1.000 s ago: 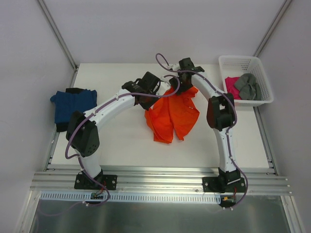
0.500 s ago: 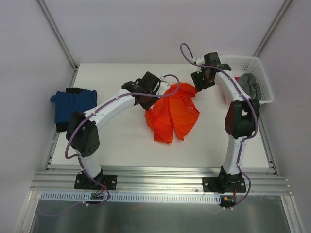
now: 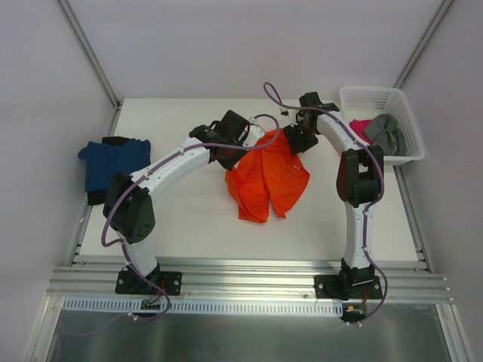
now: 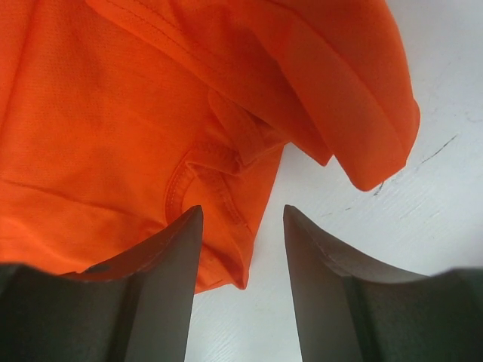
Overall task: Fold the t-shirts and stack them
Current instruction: Flatten the tshirt out
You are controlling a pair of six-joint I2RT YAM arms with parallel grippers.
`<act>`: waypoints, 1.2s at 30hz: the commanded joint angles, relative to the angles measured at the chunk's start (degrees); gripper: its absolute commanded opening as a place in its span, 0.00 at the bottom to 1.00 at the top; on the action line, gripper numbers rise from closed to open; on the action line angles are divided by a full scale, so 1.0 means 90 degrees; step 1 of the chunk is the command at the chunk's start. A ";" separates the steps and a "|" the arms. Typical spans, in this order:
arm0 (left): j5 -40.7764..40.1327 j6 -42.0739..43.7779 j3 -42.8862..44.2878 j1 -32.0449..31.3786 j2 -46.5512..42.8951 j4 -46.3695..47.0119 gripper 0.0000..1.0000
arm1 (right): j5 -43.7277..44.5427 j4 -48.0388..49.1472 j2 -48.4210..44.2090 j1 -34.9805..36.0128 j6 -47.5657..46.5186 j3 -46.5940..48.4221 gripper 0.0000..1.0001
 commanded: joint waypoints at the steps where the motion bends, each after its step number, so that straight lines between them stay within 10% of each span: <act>1: 0.0065 -0.0060 0.0238 0.0047 0.0032 -0.0043 0.00 | 0.0122 -0.0139 0.0092 -0.0029 -0.0172 0.0357 0.51; 36: 0.0134 -0.0167 0.0443 0.0047 0.0276 -0.0053 0.00 | 0.0738 0.0369 0.1099 -0.0176 -0.0153 0.1412 0.41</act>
